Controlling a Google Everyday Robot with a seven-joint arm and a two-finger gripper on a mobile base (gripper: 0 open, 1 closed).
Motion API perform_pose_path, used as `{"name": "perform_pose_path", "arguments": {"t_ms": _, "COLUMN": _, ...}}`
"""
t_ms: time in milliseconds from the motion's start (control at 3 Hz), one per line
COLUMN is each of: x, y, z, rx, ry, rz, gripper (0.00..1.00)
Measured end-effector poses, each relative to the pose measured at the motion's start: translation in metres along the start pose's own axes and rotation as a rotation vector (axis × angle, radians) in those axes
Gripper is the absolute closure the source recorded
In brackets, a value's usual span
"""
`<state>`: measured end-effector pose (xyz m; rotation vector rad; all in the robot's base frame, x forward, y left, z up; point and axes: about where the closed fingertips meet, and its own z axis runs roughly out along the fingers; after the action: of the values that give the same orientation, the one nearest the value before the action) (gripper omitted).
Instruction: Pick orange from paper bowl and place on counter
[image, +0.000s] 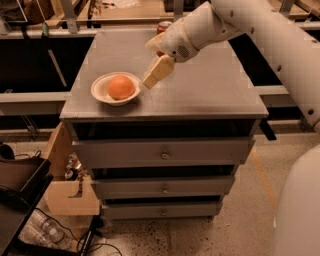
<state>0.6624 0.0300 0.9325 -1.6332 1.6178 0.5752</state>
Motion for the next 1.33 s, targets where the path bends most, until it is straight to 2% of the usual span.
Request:
{"name": "perform_pose_path", "arguments": {"t_ms": 667, "x": -0.013, "y": 0.004, "z": 0.035, "rx": -0.097, "ry": -0.037, "rz": -0.031, "gripper": 0.19}}
{"name": "perform_pose_path", "arguments": {"t_ms": 1000, "x": -0.019, "y": 0.006, "z": 0.046, "rx": -0.132, "ry": -0.046, "rz": -0.046, "gripper": 0.18}}
{"name": "perform_pose_path", "arguments": {"t_ms": 1333, "x": -0.024, "y": 0.008, "z": 0.055, "rx": -0.16, "ry": -0.051, "rz": -0.058, "gripper": 0.22}}
